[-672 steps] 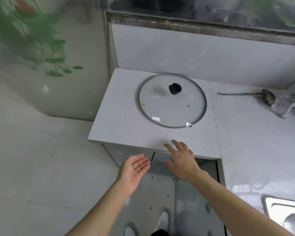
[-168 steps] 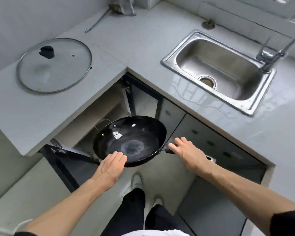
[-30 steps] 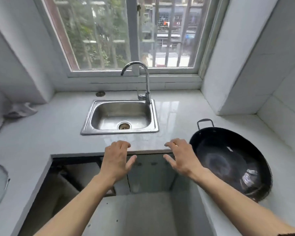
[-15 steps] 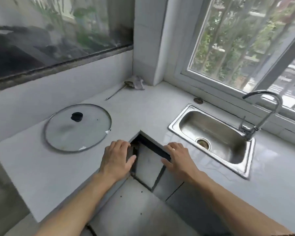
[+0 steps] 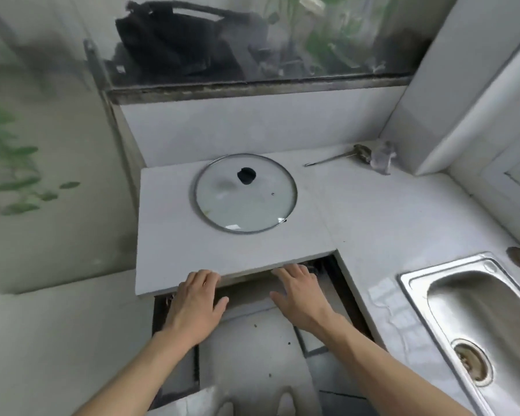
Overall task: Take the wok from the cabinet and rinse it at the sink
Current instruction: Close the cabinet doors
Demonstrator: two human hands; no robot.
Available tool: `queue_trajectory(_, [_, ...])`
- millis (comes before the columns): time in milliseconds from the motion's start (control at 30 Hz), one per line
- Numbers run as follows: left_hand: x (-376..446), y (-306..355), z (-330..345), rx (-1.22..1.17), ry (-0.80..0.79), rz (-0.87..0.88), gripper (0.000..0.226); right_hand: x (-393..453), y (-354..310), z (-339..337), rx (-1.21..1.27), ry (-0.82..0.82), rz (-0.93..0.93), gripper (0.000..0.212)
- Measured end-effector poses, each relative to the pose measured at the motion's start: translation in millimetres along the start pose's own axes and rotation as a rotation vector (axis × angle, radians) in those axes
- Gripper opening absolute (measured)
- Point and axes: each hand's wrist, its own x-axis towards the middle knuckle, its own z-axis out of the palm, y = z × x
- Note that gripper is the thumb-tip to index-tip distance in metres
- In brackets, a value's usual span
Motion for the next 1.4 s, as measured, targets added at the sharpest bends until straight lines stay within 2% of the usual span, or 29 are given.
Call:
queue_trajectory(267, [-56,-36,21,0.068,-0.089,-0.242,0.034,33,-22,28,-0.071,-0.153,-0.166,0.057])
queue_trajectory(433, [-83,-68,30,0.051,-0.165,-0.410,0.049,57,-47,47,-0.126,-0.220,-0.199,0.066])
queue_trajectory(533, [-89,-86,34,0.049,-0.217,-0.445,0.053,71,-57,59,-0.146,-0.237,-0.179,0.070])
queue_trajectory(667, [-94,-108,44,0.051,-0.316,-0.400,0.052,81,-58,73,-0.155,-0.285,-0.117,0.073])
queue_trajectory(767, [-96,-123,51,0.076,-0.318,-0.318,0.052,84,-56,81,-0.184,-0.309,-0.091,0.074])
queue_trajectory(867, [-103,-137,48,0.134,-0.313,-0.177,0.070,81,-53,86,-0.199,-0.294,-0.118,0.071])
queue_trajectory(967, [-109,-153,38,0.181,-0.354,-0.107,0.089,78,-49,89,-0.229,-0.284,-0.138,0.074])
queue_trajectory(1100, [-113,-167,45,0.164,-0.418,0.003,0.089,81,-47,91,-0.256,-0.305,-0.127,0.076])
queue_trajectory(1167, [-111,-165,41,0.158,-0.457,0.004,0.089,82,-47,91,-0.260,-0.313,-0.120,0.077])
queue_trajectory(1400, [-114,-189,42,0.145,-0.397,0.156,0.100,79,-42,98,-0.268,-0.305,-0.114,0.079])
